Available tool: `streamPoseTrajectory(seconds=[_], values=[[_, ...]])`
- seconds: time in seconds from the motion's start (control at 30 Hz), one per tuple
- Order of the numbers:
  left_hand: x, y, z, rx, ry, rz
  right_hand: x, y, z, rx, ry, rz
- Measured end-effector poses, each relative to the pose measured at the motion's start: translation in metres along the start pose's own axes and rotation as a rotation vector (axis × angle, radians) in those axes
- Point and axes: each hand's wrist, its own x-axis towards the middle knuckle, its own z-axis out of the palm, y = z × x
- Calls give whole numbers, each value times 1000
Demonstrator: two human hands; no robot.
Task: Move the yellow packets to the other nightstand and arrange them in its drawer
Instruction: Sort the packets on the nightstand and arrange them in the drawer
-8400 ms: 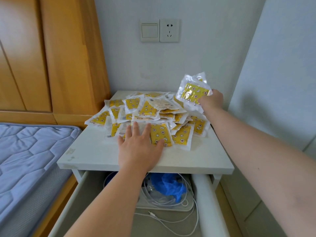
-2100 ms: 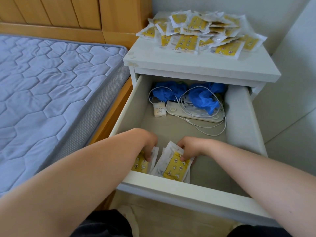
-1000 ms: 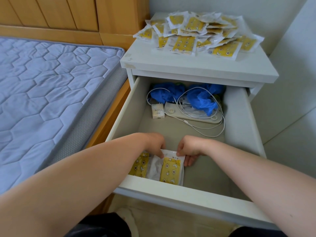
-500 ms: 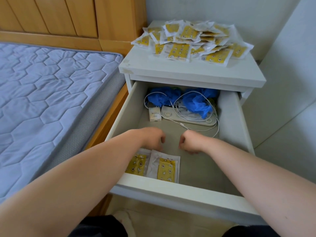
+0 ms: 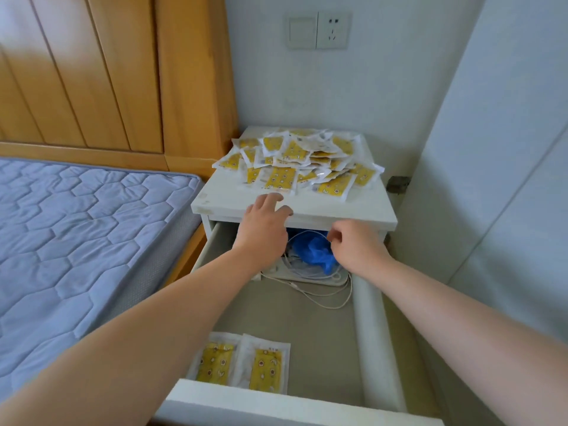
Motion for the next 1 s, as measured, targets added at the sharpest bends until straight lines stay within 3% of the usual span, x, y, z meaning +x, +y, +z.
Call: streamPoseTrajectory(seconds=[0.1,0.2,0.33,0.5,0.73,0.87,1.0], values=[[28,2,-5,78,27,-44,12,4,-22,15,147,-70],[59,-3,-1,107,-71,-127,29,12,-32,8,159,-56],[86,-15,14,120,-187,-167,53,27,-30,137,133,114],[94,-26,28,96,-194,-110,93,44,-31,336,198,281],[99,-29,33,96,-205,-127,146,52,-25,281,490,470],[101,-30,35,85,-186,-120,162,54,-26,256,407,664],[100,-31,35,65,-143,-109,163,58,-26,297,380,699]])
